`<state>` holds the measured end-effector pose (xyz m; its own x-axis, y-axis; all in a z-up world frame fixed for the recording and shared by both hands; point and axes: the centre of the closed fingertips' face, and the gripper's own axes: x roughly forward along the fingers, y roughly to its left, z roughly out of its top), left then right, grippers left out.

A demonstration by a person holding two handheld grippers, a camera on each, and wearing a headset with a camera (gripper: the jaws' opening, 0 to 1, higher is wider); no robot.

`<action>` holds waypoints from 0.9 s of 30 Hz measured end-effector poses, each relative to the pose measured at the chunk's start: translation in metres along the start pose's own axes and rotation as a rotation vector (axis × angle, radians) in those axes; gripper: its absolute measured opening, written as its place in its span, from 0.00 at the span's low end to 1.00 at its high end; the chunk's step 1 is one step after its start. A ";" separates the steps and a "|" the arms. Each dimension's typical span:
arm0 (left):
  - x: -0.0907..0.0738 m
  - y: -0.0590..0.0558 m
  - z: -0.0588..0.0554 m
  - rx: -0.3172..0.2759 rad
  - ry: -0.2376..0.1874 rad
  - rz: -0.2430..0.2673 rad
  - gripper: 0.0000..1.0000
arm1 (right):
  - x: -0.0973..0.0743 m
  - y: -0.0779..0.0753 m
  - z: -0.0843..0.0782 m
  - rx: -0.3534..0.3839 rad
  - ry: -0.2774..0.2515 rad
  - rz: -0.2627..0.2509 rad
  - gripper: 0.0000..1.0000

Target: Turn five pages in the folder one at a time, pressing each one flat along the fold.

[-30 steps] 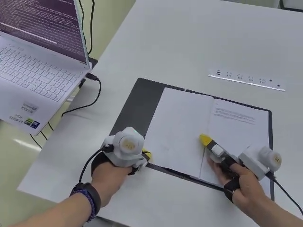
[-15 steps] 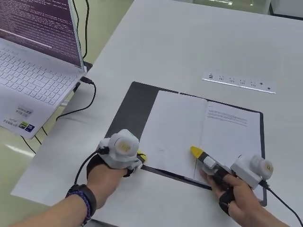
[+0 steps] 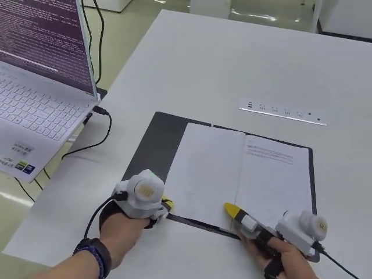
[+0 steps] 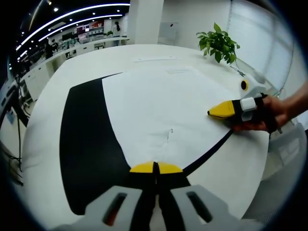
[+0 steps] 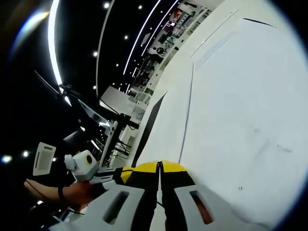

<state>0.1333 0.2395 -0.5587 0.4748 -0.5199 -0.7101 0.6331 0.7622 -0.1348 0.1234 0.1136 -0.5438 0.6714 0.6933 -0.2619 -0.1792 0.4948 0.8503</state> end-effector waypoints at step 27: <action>-0.002 -0.012 0.004 -0.047 0.012 -0.010 0.14 | -0.018 -0.002 0.010 0.026 -0.088 -0.127 0.08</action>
<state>0.1272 0.2304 -0.5531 0.4610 -0.5235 -0.7165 0.6086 0.7742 -0.1741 0.1192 0.0946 -0.5364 0.7478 0.5770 -0.3283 -0.0707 0.5609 0.8248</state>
